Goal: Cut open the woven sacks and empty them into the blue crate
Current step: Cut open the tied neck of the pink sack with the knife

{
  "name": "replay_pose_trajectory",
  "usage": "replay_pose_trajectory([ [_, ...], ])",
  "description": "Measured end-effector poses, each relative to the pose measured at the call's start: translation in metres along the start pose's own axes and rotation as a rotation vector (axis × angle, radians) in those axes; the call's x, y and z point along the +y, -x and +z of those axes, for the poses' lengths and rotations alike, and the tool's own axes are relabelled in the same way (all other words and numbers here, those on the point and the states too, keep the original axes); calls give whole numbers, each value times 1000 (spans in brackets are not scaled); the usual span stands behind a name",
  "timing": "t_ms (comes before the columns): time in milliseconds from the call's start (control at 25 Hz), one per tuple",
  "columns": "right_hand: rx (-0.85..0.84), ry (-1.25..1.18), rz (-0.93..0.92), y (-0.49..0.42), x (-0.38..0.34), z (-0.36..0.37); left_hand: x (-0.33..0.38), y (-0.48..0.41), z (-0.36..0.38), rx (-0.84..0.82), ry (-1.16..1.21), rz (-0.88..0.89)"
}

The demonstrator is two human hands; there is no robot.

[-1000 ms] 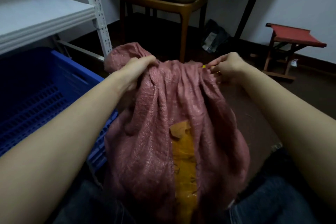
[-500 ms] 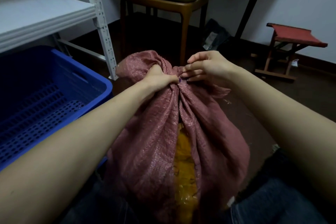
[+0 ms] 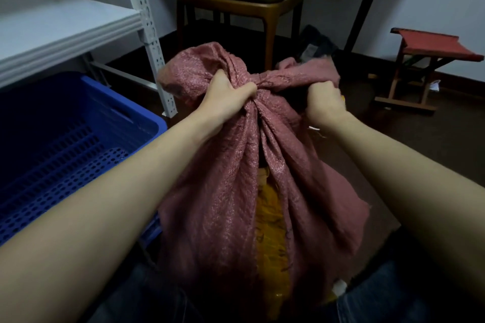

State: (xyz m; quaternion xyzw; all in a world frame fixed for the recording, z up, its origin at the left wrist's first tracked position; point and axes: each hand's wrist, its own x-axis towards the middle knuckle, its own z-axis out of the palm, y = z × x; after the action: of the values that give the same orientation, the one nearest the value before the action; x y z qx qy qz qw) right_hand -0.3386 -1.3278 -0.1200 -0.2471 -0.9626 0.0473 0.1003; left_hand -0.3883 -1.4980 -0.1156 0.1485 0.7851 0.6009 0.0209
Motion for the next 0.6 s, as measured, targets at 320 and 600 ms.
replay_pose_trajectory([
  [320, -29, -582, 399, -16, 9, -4, 3, -3, -20, 56, 122, -48],
  [600, -208, -1138, 292, -21, -36, -6, 4, 3, -14, 43, 228, -198],
])
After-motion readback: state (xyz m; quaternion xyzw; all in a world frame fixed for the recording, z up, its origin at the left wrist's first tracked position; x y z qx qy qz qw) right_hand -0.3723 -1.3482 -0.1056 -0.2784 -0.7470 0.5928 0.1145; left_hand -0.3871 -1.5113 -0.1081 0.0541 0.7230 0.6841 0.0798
